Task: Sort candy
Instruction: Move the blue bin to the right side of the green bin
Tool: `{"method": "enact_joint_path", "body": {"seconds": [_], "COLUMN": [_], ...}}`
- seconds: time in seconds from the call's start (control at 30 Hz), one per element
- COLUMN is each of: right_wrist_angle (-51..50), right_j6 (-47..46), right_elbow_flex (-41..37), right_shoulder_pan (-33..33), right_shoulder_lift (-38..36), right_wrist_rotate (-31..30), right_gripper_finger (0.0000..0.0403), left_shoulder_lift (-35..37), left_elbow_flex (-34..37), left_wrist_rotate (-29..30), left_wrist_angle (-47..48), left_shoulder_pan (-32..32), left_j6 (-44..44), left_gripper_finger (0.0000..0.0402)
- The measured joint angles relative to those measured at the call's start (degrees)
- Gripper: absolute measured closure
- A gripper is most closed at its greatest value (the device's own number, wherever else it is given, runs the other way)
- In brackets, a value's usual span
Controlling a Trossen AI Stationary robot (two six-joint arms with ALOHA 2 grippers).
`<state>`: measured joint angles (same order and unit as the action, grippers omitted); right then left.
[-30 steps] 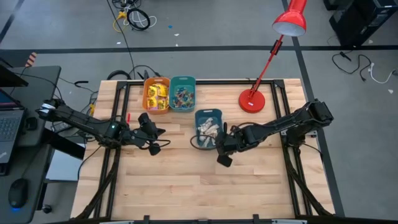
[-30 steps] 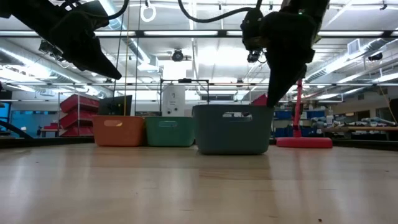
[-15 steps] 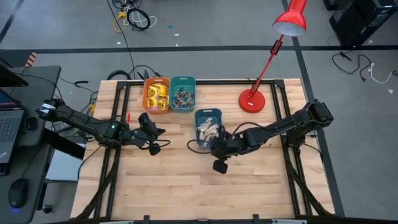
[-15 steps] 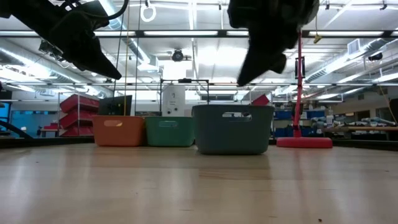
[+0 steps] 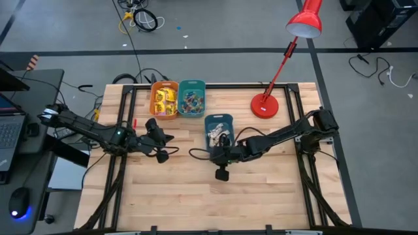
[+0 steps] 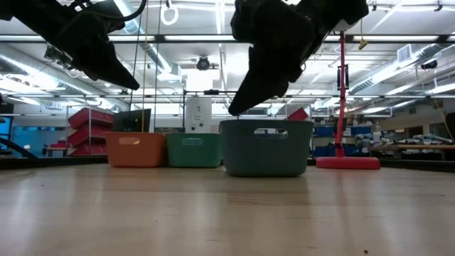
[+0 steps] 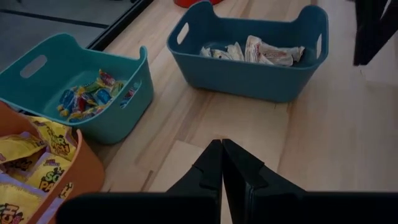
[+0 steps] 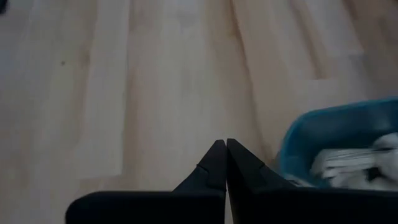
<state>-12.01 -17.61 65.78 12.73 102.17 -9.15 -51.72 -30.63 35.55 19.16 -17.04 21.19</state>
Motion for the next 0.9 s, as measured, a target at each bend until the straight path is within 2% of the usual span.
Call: {"method": "enact_joint_path", "body": {"seconds": [0.17, 0.5, 0.8, 0.9], "right_wrist_angle": [1.7, 2.2, 9.8, 10.3], "right_j6": [3.3, 3.9, 10.0, 9.9], "right_elbow_flex": [0.0, 0.0, 0.0, 0.0], "right_shoulder_pan": [-0.3, -2.3, -5.4, -8.6], "right_shoulder_lift": [0.7, 0.9, 0.9, 0.9], "right_wrist_rotate": [-4.4, -7.6, -8.7, -5.2], "right_gripper_finger": [0.0403, 0.0403, 0.0403, 0.0403], "left_shoulder_lift": [0.0, 0.0, 0.0, 0.0], "left_elbow_flex": [0.0, 0.0, 0.0, 0.0], "left_wrist_rotate": [0.0, 0.0, 0.0, 0.0], "left_wrist_angle": [-0.1, -0.5, -0.5, -0.6], "left_shoulder_pan": [0.0, 0.0, 0.0, 0.0], "left_j6": [0.0, 0.0, 0.0, 0.1], "left_gripper_finger": [0.0387, 0.0387, 0.0387, 0.0387]}}
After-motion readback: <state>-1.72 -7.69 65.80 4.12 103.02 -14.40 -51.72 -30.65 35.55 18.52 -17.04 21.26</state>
